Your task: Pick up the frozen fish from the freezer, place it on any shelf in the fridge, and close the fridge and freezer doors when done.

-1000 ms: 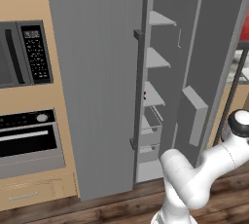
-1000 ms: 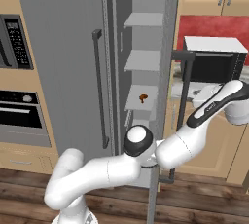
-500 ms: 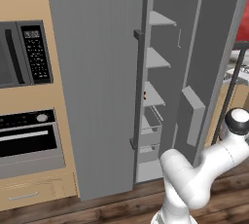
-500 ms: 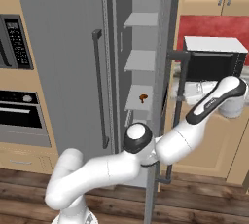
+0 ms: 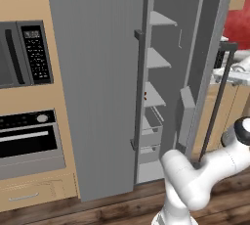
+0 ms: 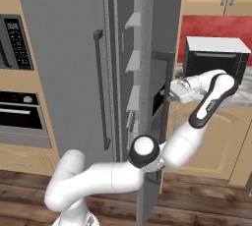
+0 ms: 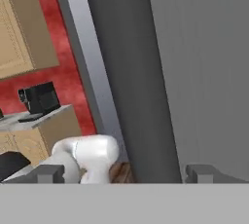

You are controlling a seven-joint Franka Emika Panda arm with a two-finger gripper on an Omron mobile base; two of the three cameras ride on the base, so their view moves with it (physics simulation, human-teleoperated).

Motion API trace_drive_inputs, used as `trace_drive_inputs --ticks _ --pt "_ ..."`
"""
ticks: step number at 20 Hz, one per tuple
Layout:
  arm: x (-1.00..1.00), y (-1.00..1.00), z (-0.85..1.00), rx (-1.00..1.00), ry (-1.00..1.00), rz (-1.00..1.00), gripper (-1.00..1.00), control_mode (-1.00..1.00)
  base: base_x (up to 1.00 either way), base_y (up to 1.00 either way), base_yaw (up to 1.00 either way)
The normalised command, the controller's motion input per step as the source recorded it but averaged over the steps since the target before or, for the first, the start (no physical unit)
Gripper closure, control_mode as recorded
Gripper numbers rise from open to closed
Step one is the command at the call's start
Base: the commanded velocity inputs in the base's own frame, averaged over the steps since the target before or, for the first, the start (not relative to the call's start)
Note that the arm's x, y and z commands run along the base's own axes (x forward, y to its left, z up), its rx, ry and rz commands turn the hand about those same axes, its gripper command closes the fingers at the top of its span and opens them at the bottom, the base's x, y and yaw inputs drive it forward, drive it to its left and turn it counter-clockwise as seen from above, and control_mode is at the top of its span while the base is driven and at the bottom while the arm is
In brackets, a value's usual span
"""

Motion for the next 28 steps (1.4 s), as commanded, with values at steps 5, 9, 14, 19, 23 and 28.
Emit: trace_drive_inputs --ticks 5,9,14,19,23,28 --pt "-0.66 1.0 0.0 0.23 -0.11 -0.24 -1.0 -1.0 0.0 0.0 0.0" --pt "-0.65 1.0 0.0 0.27 -0.15 -0.38 -1.0 -1.0 0.0 0.0 0.0" --pt "-0.27 0.94 0.01 0.29 -0.12 -0.45 -1.0 -1.0 0.0 0.0 0.0" --pt "0.04 0.18 0.38 0.12 -0.07 -0.4 -1.0 -1.0 0.0 0.0 0.0" --pt "0.2 0.0 0.57 0.15 -0.01 -0.32 -1.0 -1.0 0.0 0.0 0.0" --pt "0.32 0.0 0.58 0.28 0.01 -0.29 -1.0 -1.0 0.0 0.0 0.0"
